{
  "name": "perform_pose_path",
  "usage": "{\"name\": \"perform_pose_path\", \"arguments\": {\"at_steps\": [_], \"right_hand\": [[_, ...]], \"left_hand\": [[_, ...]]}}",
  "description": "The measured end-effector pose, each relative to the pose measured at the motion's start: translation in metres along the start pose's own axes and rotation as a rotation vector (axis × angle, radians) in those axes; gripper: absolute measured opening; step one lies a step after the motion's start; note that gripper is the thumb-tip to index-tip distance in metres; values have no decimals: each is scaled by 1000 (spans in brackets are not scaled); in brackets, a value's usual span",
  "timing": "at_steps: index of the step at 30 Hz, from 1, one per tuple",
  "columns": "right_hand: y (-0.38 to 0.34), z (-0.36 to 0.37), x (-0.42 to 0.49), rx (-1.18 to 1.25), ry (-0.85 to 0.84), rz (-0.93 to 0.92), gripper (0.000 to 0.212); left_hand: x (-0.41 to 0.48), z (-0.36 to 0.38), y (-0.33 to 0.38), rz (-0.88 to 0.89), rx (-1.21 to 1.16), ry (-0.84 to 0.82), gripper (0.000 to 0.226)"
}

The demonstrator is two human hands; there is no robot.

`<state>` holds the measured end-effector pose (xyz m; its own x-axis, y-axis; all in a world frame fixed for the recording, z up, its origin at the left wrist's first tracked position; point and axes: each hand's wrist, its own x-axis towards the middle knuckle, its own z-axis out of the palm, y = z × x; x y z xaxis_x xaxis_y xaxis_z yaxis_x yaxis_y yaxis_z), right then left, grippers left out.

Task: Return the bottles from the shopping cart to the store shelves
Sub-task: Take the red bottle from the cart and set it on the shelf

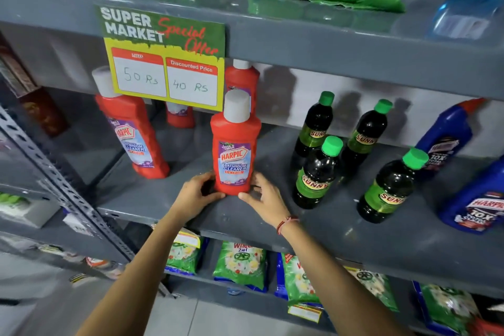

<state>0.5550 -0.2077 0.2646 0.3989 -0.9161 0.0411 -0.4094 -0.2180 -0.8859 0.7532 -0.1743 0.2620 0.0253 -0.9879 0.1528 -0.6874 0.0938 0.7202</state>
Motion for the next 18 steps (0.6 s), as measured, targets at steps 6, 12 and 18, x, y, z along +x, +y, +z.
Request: {"name": "perform_pose_path", "arguments": {"at_steps": [6,12,18], "right_hand": [[-4,19,5,-76,111,-38,50],[-5,30,12,-140,167,-72,50],[1,34,16,-173,186,-78,47]], "left_hand": [[7,-13,-11,36,-11,-72,47],[19,-22,-21,25,-16,-131,48],[20,-19,-29,15,-33,-121,48]]}}
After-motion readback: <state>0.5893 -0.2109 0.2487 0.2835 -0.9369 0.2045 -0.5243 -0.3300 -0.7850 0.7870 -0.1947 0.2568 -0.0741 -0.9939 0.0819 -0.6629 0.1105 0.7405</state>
